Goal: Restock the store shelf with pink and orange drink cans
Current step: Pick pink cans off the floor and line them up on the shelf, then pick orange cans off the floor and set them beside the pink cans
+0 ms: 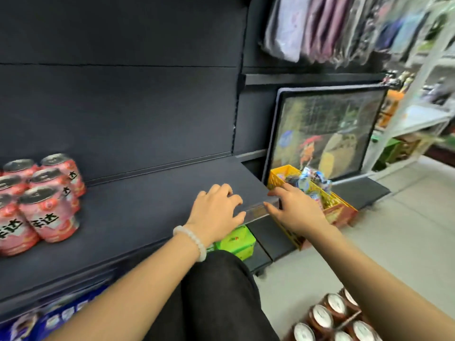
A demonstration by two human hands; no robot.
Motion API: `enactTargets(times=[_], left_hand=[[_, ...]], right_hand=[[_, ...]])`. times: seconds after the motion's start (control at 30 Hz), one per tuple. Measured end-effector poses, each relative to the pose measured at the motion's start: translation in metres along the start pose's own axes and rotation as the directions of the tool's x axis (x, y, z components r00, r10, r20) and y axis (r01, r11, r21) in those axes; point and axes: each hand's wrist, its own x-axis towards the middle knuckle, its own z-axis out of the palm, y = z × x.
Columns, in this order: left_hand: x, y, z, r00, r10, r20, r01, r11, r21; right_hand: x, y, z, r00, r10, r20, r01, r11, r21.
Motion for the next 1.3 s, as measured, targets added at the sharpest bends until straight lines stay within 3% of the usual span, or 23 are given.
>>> enactTargets(times=[0.27,0.6,0.77,1.03,1.3], left_hand=[[0.048,0.12,0.049,0.964,0.252,0.08,-0.247,0.967,-0.067],[0.065,0.235,0.133,0.875,0.405,0.266,-0.381,0.914,-0.139],[0.078,0.261,0.194,0.827,0.425,0.366,-0.4,0.905,-0.146],[0.096,0.287,0.316,0.774,0.386,0.502,-0.351,0.921,-0.167],[0.117,0.313,0.364,0.751,0.413,0.515,-0.355,0.911,-0.212]], right_hand=[[-0.073,0.123,0.001,0.955,0.296,-0.008,-0.296,0.955,0.027],[-0.167,0.23,0.049,0.782,0.611,0.122,-0.62,0.784,0.043],[-0.185,0.262,0.101,0.693,0.678,0.245,-0.704,0.71,0.025],[-0.201,0.31,0.177,0.47,0.759,0.451,-0.84,0.542,-0.037],[-0.192,0.32,0.218,0.446,0.75,0.488,-0.888,0.437,0.141]])
